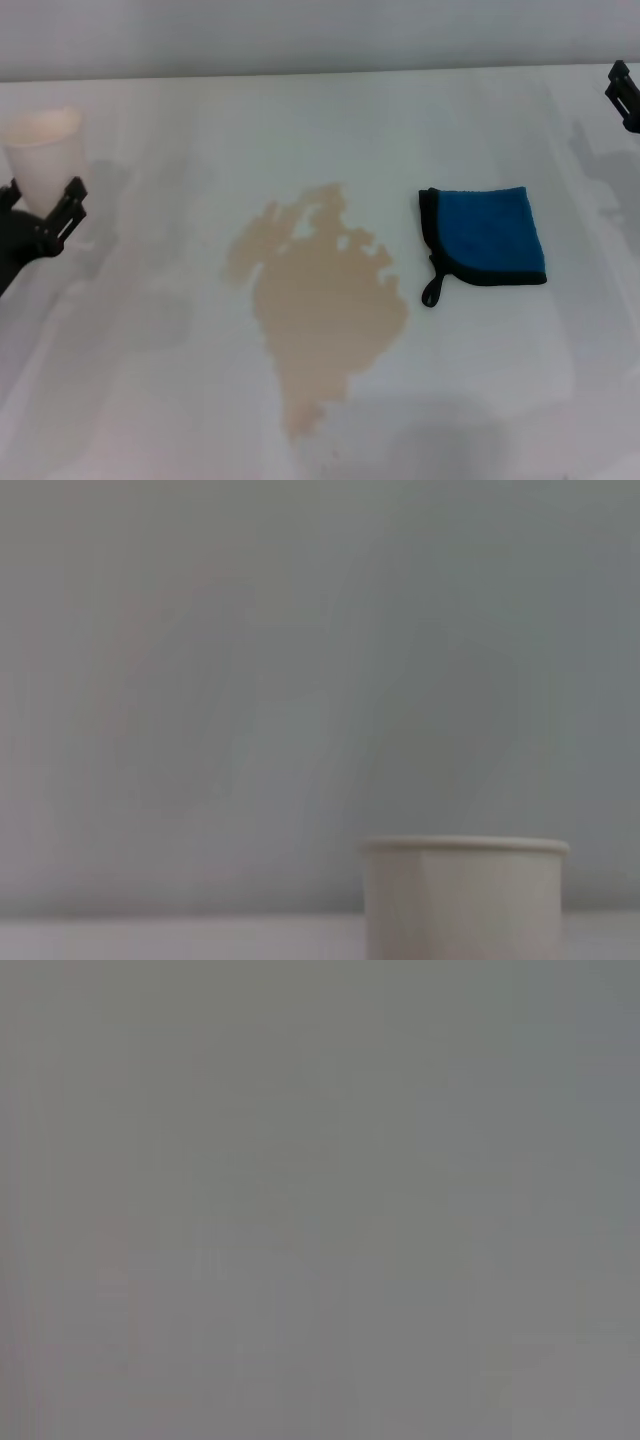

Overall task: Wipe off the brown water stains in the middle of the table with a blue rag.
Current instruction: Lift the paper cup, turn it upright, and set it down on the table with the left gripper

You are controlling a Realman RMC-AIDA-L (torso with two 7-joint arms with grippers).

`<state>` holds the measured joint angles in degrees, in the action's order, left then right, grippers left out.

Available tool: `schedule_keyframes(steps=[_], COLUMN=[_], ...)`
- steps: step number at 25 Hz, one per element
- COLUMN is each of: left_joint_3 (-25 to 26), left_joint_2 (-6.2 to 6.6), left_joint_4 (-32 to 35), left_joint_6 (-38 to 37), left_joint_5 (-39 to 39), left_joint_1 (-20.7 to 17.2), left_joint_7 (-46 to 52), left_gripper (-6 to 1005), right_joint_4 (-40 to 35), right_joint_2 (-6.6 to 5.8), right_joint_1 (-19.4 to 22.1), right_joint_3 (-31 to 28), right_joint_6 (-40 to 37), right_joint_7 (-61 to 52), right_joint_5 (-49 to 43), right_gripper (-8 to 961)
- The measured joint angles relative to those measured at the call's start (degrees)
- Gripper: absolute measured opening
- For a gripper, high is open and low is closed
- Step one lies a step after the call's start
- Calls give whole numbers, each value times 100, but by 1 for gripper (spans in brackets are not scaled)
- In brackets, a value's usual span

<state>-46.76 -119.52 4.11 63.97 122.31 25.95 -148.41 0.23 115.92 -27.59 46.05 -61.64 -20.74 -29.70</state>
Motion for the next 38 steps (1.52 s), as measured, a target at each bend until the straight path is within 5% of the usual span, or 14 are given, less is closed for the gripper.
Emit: schedule_keyframes(steps=[33,38], left_joint_3=[-34,-29], left_joint_2=[-19,-19], left_joint_4=[-357,-384], left_joint_6=[-843,-844], left_joint_5=[236,242], left_joint_1=[173,173], left_joint_7=[-179,-179], left_gripper=[696,800], right_joint_4=[47,47], right_joint_2=[27,27], right_joint_1=[3,27], right_joint_3=[0,0], right_joint_6=[-50,-50], right_joint_7=[0,0], right_joint_5=[0,0], right_gripper=[788,788])
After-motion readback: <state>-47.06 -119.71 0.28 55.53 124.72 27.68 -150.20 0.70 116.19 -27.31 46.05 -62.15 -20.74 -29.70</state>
